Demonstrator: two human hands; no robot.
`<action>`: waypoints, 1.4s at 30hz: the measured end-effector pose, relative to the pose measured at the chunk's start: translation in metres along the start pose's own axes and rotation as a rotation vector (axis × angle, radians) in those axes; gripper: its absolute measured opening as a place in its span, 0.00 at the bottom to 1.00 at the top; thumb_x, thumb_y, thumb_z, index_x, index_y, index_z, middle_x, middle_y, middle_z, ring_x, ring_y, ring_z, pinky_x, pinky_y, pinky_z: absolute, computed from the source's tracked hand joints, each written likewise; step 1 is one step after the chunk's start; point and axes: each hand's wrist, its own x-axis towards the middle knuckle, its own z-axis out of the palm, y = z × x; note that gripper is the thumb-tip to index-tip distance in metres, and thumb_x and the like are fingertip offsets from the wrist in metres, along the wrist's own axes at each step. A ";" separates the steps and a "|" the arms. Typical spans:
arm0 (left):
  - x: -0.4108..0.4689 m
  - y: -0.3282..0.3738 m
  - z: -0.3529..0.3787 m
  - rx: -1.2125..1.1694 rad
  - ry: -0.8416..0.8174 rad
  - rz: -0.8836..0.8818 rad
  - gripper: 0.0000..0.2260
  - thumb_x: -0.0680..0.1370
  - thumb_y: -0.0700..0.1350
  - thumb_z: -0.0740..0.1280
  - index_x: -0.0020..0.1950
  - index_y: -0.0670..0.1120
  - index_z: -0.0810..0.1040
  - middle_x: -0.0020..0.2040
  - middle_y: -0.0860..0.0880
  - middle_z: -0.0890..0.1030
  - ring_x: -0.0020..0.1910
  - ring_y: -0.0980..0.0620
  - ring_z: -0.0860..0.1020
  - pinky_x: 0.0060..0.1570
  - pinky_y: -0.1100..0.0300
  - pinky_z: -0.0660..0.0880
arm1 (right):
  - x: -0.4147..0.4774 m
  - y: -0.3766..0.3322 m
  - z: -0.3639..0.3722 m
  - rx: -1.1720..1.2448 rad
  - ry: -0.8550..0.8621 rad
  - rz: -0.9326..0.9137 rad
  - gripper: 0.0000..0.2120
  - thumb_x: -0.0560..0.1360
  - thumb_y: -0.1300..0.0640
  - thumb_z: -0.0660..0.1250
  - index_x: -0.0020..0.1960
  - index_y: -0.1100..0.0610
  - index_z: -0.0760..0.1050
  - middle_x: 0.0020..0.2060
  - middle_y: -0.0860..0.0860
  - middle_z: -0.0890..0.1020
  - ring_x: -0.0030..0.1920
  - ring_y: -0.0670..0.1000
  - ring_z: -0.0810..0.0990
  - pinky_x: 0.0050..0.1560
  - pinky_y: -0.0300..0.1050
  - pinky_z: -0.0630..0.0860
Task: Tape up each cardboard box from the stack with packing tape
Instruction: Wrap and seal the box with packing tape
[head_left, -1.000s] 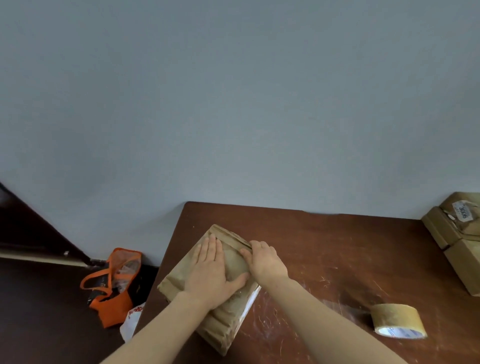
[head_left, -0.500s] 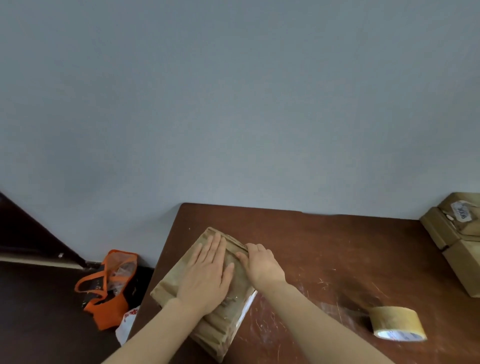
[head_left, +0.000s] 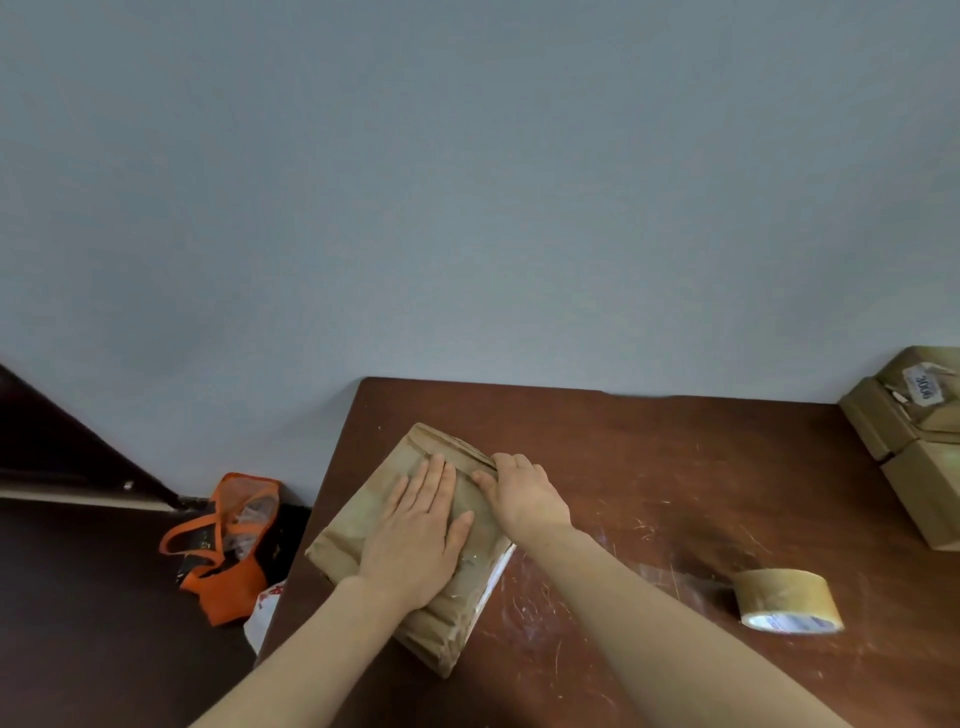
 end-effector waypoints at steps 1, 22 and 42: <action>-0.001 -0.002 -0.003 -0.003 -0.021 0.013 0.54 0.57 0.67 0.12 0.78 0.45 0.39 0.78 0.49 0.39 0.73 0.57 0.34 0.69 0.61 0.30 | 0.000 0.000 0.000 0.004 0.003 -0.001 0.24 0.82 0.43 0.49 0.72 0.56 0.61 0.68 0.54 0.68 0.67 0.56 0.65 0.66 0.49 0.64; -0.009 -0.013 -0.005 0.024 -0.031 -0.007 0.54 0.58 0.71 0.16 0.79 0.47 0.41 0.79 0.52 0.43 0.76 0.57 0.40 0.71 0.59 0.34 | -0.003 -0.001 0.000 -0.018 -0.034 0.003 0.24 0.82 0.43 0.49 0.71 0.56 0.63 0.67 0.54 0.68 0.66 0.56 0.66 0.64 0.50 0.66; -0.057 0.008 -0.006 -0.027 -0.076 -0.067 0.40 0.75 0.69 0.57 0.73 0.59 0.32 0.73 0.54 0.28 0.73 0.55 0.31 0.72 0.48 0.45 | -0.041 0.155 -0.028 0.204 0.261 0.311 0.17 0.81 0.55 0.56 0.66 0.57 0.74 0.63 0.56 0.76 0.63 0.57 0.74 0.63 0.49 0.71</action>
